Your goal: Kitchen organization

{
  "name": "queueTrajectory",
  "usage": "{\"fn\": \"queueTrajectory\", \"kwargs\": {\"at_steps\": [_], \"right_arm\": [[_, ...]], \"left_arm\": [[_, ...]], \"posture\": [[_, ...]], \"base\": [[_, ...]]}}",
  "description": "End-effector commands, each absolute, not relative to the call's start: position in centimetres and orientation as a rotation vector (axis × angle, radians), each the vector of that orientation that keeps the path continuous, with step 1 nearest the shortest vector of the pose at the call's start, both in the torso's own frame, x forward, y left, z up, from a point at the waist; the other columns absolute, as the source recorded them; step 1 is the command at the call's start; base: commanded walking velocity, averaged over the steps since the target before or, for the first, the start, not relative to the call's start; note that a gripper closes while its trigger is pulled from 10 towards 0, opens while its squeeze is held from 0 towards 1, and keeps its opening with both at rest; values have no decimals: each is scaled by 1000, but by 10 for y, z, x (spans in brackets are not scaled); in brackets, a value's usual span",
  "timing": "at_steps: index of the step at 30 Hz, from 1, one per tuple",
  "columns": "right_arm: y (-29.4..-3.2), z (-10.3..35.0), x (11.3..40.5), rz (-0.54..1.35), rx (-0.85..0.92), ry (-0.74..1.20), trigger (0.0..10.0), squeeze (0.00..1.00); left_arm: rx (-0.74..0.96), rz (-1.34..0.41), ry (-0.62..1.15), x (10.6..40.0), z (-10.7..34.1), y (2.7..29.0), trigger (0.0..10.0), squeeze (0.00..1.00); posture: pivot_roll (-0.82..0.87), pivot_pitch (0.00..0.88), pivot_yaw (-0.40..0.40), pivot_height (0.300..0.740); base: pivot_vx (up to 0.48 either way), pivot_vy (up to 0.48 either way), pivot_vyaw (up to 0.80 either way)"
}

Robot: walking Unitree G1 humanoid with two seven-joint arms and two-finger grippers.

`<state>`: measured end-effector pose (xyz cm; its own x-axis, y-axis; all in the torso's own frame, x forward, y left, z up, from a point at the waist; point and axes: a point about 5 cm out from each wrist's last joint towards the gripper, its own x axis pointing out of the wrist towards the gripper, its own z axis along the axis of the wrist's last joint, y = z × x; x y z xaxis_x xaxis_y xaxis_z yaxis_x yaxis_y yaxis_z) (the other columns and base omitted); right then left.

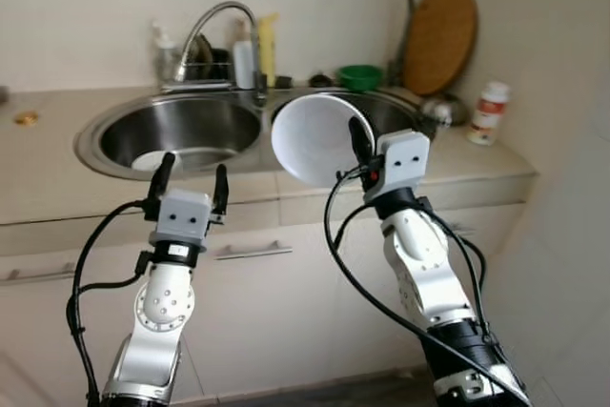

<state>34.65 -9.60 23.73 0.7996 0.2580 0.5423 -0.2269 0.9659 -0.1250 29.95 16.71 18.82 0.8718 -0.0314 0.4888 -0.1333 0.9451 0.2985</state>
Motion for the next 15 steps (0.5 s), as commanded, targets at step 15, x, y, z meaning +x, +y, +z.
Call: {"fn": "queueTrajectory", "kwargs": {"at_steps": [15], "right_arm": [[-111,245,355,176,-7,-591,0,0]], "left_arm": [[320,27,-533,301,194,157,10000,0]], "posture": [[23,0,-31,736]], "base": [[335,0,107]]}}
